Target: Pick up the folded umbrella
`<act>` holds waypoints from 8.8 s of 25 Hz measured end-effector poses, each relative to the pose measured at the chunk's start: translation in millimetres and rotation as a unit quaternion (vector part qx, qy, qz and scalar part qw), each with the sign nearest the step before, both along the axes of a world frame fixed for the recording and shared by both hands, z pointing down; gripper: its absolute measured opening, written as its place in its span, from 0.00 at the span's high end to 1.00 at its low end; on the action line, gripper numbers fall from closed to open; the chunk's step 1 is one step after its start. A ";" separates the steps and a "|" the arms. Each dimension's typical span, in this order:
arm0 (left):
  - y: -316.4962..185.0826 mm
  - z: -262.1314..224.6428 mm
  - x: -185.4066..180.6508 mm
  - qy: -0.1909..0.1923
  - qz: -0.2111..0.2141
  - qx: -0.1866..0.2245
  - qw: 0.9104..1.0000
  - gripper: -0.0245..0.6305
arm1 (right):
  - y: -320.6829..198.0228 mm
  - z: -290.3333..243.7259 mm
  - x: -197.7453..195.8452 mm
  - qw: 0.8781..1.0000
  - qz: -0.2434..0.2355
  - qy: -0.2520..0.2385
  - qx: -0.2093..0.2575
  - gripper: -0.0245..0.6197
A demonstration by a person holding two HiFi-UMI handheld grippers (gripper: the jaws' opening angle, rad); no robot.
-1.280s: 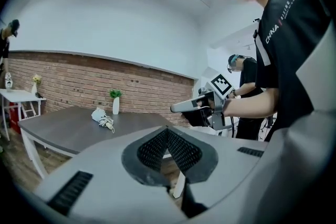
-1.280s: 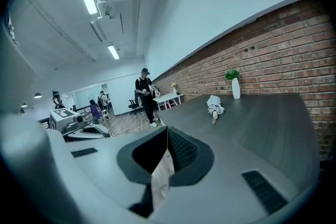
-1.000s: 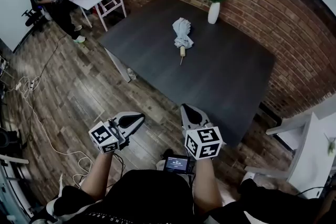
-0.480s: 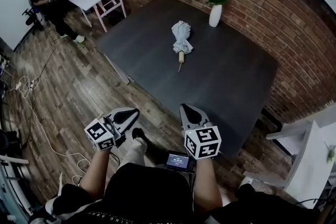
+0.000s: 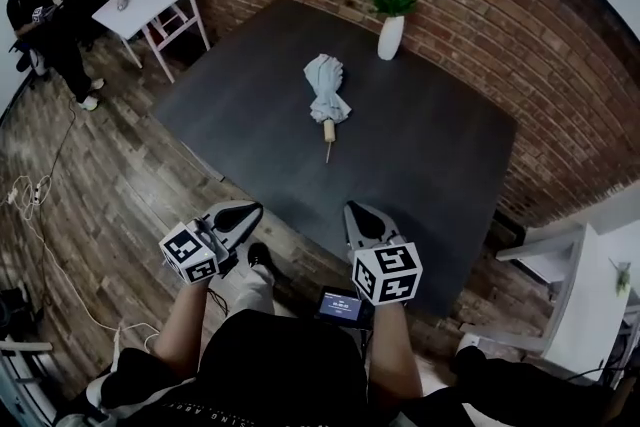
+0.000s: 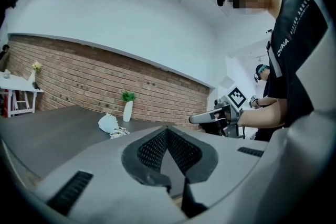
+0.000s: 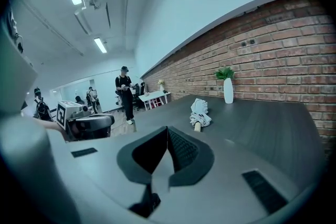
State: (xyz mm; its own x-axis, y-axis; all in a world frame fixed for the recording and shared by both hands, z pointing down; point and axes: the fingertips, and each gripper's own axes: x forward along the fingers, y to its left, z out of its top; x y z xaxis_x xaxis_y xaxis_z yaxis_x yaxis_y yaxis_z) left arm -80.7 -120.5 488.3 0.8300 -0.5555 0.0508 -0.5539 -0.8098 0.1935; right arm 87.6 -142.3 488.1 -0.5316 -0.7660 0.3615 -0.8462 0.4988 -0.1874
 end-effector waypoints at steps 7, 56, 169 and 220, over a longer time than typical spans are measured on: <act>-82.4 0.3 -41.3 -0.011 0.038 -0.002 0.999 0.96 | -78.6 -5.5 -35.0 0.999 0.040 0.021 -0.005 0.95; -210.3 -2.7 -21.2 -0.007 0.128 -0.015 0.992 0.96 | -204.3 -2.1 -57.5 0.998 0.055 0.016 -0.031 0.95; -408.9 -35.7 58.1 -0.061 0.072 -0.043 0.995 0.96 | -405.1 -38.1 -42.9 0.993 0.013 -0.110 -0.042 0.49; -295.5 -49.4 109.3 0.009 0.075 -0.019 0.997 0.96 | -296.2 -67.1 -9.5 0.982 -0.031 -0.182 0.022 0.49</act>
